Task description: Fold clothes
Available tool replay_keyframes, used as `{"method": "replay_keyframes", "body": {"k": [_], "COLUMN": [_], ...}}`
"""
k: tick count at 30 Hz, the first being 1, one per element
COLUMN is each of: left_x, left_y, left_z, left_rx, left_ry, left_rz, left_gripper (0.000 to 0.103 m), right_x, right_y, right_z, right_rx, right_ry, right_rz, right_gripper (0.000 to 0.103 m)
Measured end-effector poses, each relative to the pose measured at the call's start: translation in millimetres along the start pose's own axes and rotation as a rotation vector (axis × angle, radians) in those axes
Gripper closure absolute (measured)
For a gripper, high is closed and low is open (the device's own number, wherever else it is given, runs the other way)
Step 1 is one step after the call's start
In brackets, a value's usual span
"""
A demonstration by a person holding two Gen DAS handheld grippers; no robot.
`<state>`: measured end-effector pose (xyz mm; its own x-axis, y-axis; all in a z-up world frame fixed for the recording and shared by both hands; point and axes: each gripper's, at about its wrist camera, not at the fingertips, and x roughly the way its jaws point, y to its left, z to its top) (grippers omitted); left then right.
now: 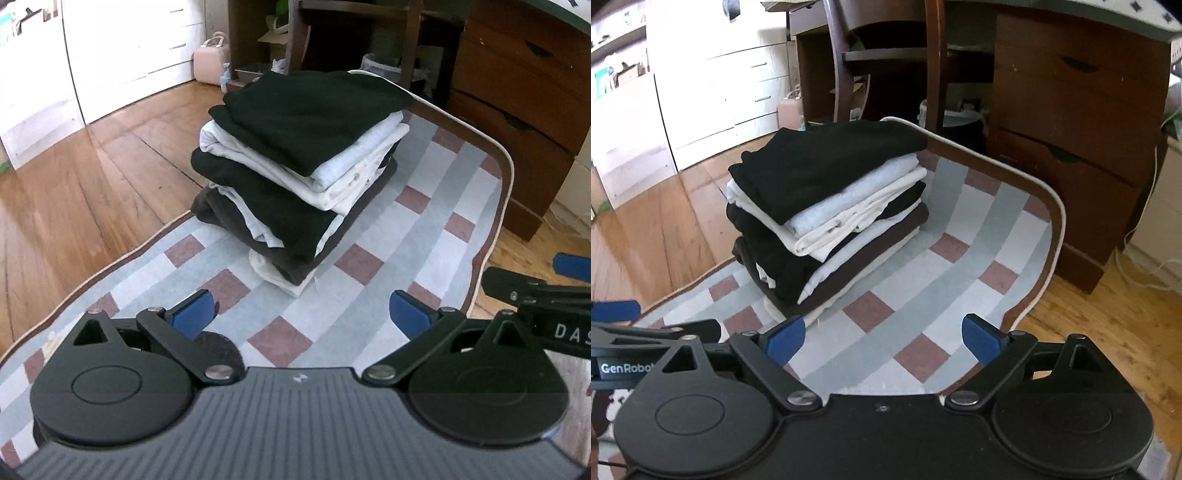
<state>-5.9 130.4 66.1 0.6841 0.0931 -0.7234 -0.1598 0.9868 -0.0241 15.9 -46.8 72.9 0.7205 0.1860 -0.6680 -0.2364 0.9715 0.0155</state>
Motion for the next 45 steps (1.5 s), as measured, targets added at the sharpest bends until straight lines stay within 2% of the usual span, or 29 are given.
{"method": "replay_keyframes", "body": {"k": [10,32,45], "left_x": [-15,-14,-15], "left_y": [-8,-10,-1], "left_z": [-10,-20,-25], "left_rx": [0.035,0.040,0.057], "left_ry": [0.001,-0.022,-0.026], "left_rz": [0.038,0.011,0.027], "left_gripper": [0.000,0.000,0.000], "right_x": [-16,-17,-18], "right_y": [4,-2,10], "right_z": [-9,-14,-18], "right_rx": [-0.049,-0.032,-0.065], "right_ry": [-0.011,-0.007,-0.007], "right_rz": [-0.027,-0.005,0.017], "right_gripper": [0.009,0.009,0.009]}}
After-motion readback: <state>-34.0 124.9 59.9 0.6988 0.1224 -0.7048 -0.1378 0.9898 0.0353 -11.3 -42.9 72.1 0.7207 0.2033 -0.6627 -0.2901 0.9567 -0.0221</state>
